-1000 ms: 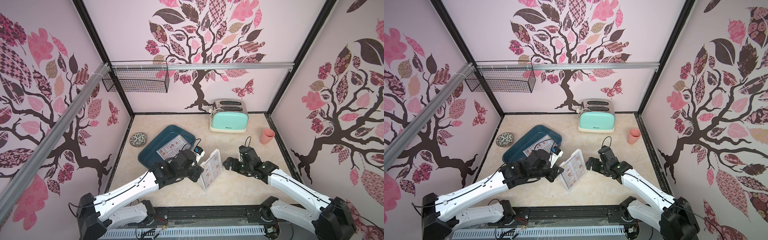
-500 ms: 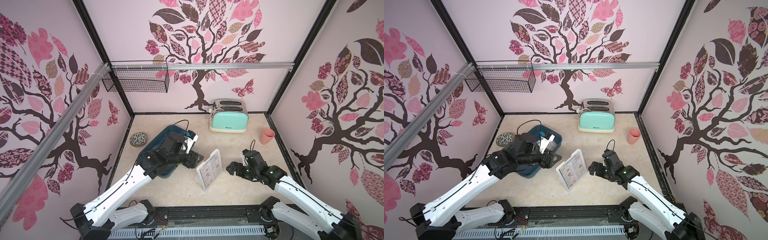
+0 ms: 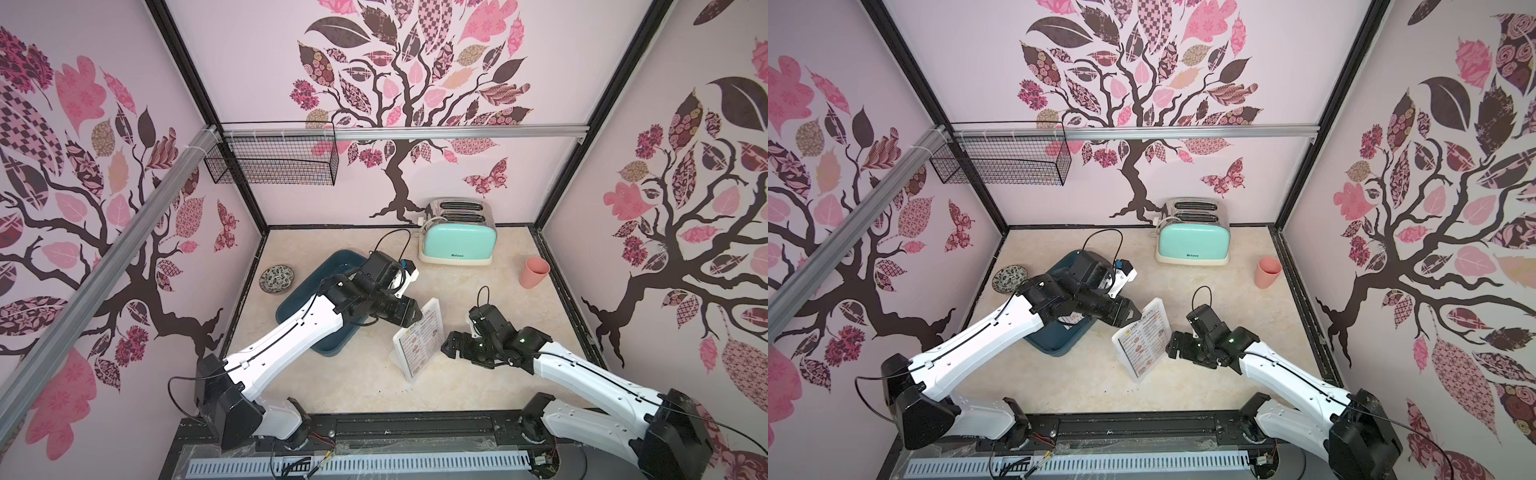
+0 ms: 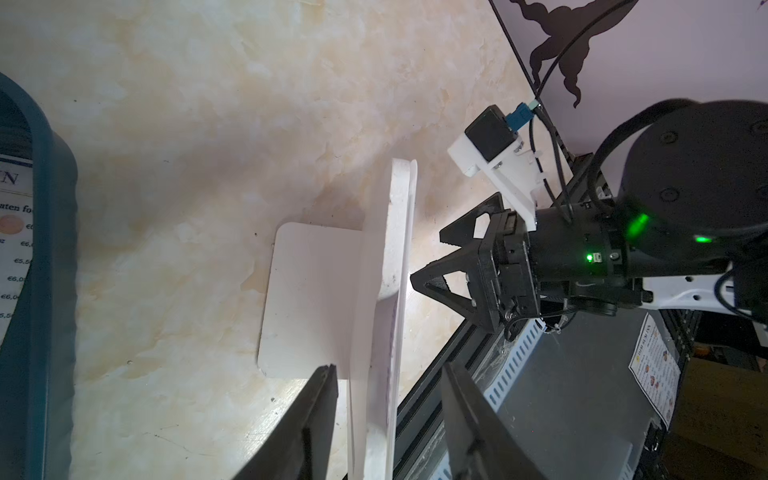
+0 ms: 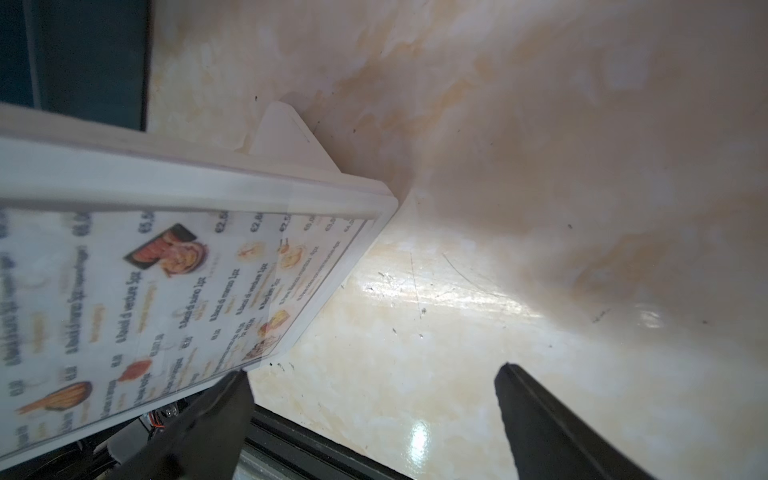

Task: Replace the menus in the menu holders
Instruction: Take out the menu from the menu holder.

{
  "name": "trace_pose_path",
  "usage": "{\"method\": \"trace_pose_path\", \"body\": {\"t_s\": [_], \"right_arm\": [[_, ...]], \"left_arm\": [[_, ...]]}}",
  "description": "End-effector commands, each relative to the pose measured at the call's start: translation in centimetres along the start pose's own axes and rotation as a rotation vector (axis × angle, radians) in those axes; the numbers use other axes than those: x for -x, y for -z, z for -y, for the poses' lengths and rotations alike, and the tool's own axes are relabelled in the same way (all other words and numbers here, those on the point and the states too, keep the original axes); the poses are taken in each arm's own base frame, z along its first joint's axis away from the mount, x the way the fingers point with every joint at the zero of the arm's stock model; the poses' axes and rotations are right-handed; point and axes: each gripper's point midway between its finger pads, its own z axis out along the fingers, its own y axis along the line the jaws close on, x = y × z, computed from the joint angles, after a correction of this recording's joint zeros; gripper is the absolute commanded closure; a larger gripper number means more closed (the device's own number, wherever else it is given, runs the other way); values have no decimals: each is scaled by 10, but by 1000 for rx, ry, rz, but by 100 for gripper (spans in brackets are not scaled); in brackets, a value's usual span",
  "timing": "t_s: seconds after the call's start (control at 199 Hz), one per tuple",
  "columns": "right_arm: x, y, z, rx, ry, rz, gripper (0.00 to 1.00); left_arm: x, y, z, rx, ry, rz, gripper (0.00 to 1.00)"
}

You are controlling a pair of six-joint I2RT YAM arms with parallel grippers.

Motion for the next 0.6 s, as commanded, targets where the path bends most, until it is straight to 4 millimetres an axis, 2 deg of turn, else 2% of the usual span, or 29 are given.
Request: {"method": "trace_pose_path", "body": {"t_s": [0.0,0.196,0.597], "right_arm": [[7,4,-14,38,-4,16,2],[6,1,-14,42,-4,9,2],[5,-1,-13,50,-2,8,2]], "left_arm": [[3,0,3,-6,-1,-17,57],[4,-9,5,-21,7,-44,65],[3,-18,12,-44,-4,-80,74]]}}
